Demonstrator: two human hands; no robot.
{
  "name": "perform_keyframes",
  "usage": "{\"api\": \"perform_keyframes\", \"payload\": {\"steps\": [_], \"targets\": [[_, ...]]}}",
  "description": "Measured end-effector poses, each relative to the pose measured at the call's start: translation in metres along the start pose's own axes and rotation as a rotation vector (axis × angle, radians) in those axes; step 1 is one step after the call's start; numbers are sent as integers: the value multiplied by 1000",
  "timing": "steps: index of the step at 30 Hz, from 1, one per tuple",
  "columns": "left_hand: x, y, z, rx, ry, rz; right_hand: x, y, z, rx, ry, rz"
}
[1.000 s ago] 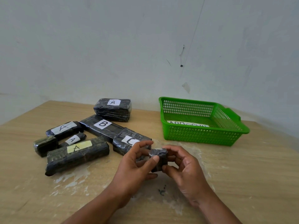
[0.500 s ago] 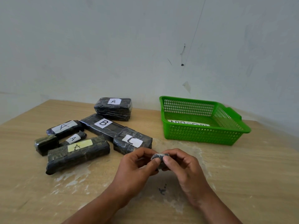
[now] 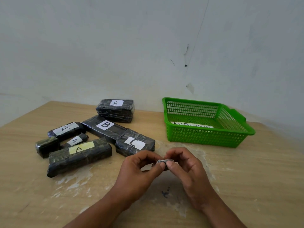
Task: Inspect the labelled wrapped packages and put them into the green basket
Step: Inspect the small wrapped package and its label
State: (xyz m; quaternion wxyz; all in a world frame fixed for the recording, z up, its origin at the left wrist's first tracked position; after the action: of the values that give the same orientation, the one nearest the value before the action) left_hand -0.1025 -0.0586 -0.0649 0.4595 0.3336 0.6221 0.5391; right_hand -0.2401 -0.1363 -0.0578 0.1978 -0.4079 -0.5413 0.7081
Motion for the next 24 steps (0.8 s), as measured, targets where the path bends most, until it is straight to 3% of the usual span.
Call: {"api": "perform_keyframes", "payload": {"steps": [13,24], "targets": [[-3,-11,-1,178,-4,102,-2,8,8,-226,26,6],[-2,-11,7,161,59,138,-2,13,7,-182,42,-80]]}}
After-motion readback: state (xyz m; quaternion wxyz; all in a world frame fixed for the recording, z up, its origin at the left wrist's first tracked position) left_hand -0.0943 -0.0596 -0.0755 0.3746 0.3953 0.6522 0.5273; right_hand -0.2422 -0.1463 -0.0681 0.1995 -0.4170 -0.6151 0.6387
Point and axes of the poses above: each hand's wrist, its own x-axis away from the middle knuckle, its own z-axis out of the back of the hand, y = z × x, the point moved 10 cm from there along -x, towards the middle knuckle, and after that the axes turned 3 degrees about -y, right-handed, at the moved point
